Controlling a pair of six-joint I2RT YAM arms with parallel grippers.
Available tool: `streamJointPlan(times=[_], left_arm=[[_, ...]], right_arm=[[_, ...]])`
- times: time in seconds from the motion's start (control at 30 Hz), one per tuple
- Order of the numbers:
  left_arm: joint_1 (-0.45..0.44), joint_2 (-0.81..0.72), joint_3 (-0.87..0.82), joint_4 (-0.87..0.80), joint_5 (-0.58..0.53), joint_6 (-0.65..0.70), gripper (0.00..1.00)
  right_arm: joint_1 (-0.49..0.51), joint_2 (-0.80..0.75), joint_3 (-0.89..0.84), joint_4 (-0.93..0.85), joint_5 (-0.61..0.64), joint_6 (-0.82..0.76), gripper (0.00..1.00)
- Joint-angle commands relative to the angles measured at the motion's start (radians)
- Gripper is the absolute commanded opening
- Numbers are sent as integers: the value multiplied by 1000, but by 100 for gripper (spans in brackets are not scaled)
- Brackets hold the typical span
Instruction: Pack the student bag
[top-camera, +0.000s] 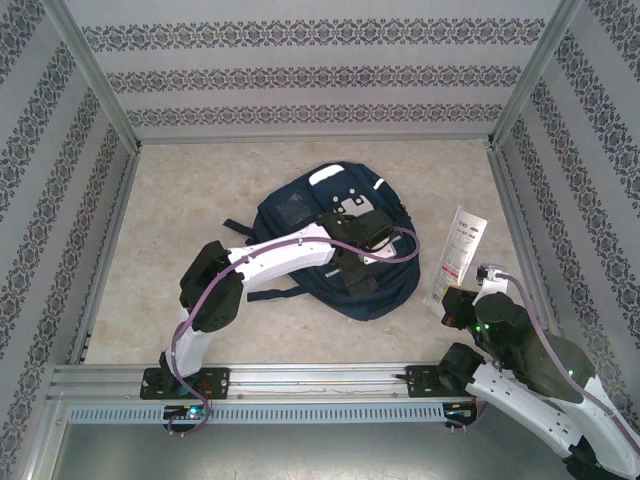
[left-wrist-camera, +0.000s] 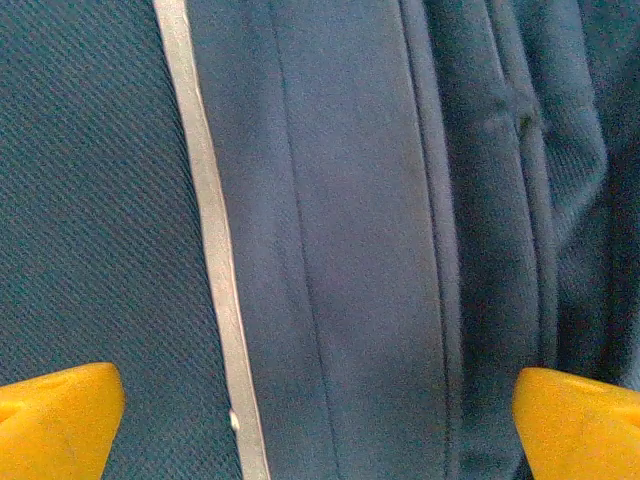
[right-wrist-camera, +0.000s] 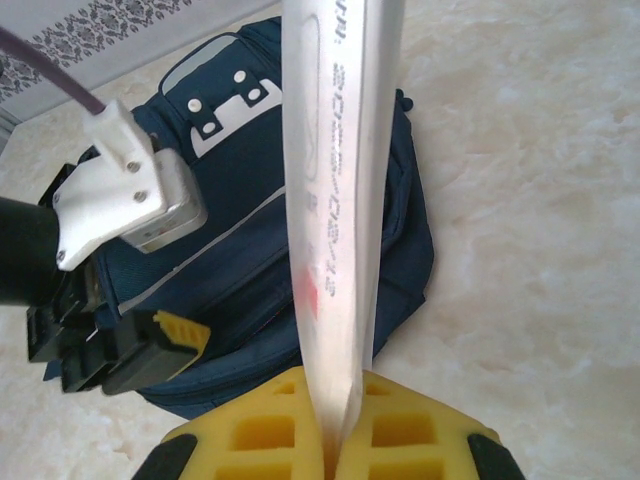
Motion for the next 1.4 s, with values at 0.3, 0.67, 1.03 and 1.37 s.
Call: streamJointPlan(times=[0.3,0.67,1.03,1.37], left_arm=[[-10,35,35,-2,-203,24,16],[4,-297,-117,298,-234,176,0],[251,-387,-125,384,115,-53,0],[287,-446,-127,439,178,-45,0]], right_arm=[[-6,-4,-19,7,-10,10,0],[-6,182,-26,281,-102,-297,0],[-40,241,-145,827,-402,-1463,0],[-126,296,-276,714,-509,-1784,0]])
